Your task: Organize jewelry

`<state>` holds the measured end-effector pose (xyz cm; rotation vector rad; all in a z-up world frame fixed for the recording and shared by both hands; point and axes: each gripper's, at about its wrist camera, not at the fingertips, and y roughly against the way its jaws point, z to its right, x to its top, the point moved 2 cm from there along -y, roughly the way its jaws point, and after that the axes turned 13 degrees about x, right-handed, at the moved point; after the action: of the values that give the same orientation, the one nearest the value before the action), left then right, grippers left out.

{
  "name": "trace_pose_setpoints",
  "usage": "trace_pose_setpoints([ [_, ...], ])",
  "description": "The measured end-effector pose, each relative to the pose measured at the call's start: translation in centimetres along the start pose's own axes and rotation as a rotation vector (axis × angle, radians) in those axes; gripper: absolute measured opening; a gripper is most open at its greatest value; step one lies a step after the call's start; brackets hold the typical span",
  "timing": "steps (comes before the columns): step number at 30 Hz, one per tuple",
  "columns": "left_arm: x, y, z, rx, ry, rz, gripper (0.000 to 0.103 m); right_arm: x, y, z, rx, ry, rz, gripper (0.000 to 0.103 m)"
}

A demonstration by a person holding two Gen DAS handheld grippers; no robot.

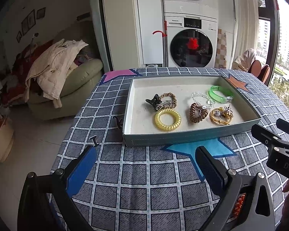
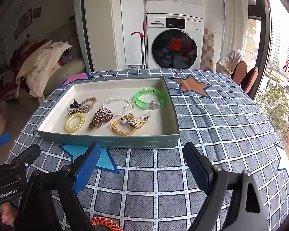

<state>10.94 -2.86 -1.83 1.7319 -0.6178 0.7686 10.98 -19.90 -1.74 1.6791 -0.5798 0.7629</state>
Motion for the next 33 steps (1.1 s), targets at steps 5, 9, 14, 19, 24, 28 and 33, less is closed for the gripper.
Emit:
trace_pose_setpoints([
  [5, 0.00, -0.08, 0.03, 0.003, -0.001, -0.002, 0.103, 0.06, -0.05, -0.02, 0.001, 0.004, 0.002, 0.090],
  [9, 0.02, -0.12, 0.01, 0.004, -0.001, -0.002, 0.103, 0.09, -0.07, -0.05, 0.002, 0.004, 0.001, 0.090],
  [14, 0.02, -0.16, 0.02, 0.004, 0.000, -0.003, 0.103, 0.11, -0.08, -0.08, 0.002, 0.006, 0.002, 0.090],
  [19, 0.03, -0.14, -0.01, 0.005, -0.001, -0.001, 0.103, 0.15, -0.05, -0.05, 0.002, 0.006, 0.005, 0.090],
  [24, 0.03, -0.16, 0.02, 0.005, -0.001, 0.000, 0.103, 0.18, 0.00, -0.04, 0.001, 0.008, 0.005, 0.090],
  [28, 0.02, -0.10, 0.04, 0.007, -0.001, 0.000, 0.103, 0.23, 0.04, -0.02, 0.001, 0.008, 0.006, 0.090],
  [33, -0.04, -0.10, -0.03, 0.010, 0.003, -0.004, 0.103, 0.24, 0.02, -0.03, 0.002, 0.009, 0.005, 0.090],
])
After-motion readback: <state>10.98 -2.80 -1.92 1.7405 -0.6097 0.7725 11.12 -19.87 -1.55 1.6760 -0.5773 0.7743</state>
